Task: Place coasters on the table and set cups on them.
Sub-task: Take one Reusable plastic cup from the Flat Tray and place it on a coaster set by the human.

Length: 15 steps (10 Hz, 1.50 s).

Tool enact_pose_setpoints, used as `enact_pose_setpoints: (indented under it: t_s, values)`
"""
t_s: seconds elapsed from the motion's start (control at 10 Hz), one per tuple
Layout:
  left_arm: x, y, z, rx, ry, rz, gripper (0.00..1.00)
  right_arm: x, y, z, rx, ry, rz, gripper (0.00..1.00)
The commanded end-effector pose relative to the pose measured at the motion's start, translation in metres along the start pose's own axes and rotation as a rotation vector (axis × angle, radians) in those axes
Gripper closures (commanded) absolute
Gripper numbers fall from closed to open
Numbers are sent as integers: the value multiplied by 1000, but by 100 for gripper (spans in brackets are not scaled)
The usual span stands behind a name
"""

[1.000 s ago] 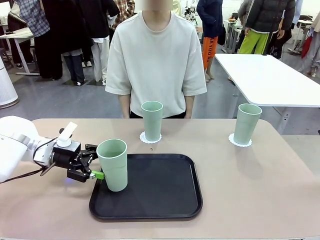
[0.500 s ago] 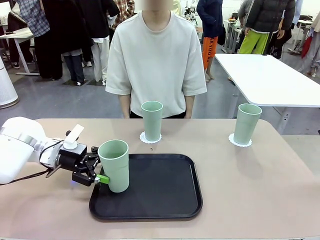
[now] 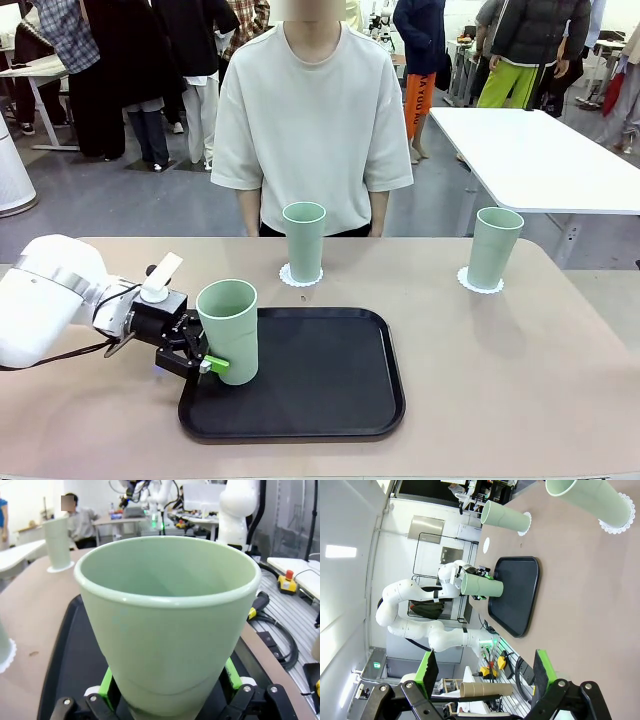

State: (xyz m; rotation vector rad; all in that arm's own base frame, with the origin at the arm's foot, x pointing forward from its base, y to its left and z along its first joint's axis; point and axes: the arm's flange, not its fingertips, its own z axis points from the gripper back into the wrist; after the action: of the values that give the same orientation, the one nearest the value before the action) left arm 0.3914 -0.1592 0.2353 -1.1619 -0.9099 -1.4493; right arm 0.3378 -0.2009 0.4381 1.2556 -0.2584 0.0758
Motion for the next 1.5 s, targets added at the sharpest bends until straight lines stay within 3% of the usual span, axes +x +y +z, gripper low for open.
enact_pose_setpoints:
  t_s: [0.0,0.1,0.2,0.5,0.6,0.7,1.1,1.4]
  values:
    - [-4,2,-3,-5,-18,-47,40,2,1,0,-2,-7,-10,0]
    - [-4,2,-3,-11,-20,-50,56,2,1,0,-2,-7,-10,0]
    - [-3,2,-3,-11,-19,-49,96,2,1,0,-2,-7,-10,0]
    - [-3,3,-1,-22,-18,-32,100,2,1,0,-2,-7,-10,0]
    - [5,1,5,-37,-21,-1,72,2,1,0,-2,-7,-10,0]
    - [26,0,22,-54,-18,17,19,2,1,0,-2,-7,-10,0]
    - [116,10,115,41,-22,80,19,2,1,0,-2,-7,-10,0]
    - [114,39,182,146,-4,140,19,2,1,0,-2,-7,-10,0]
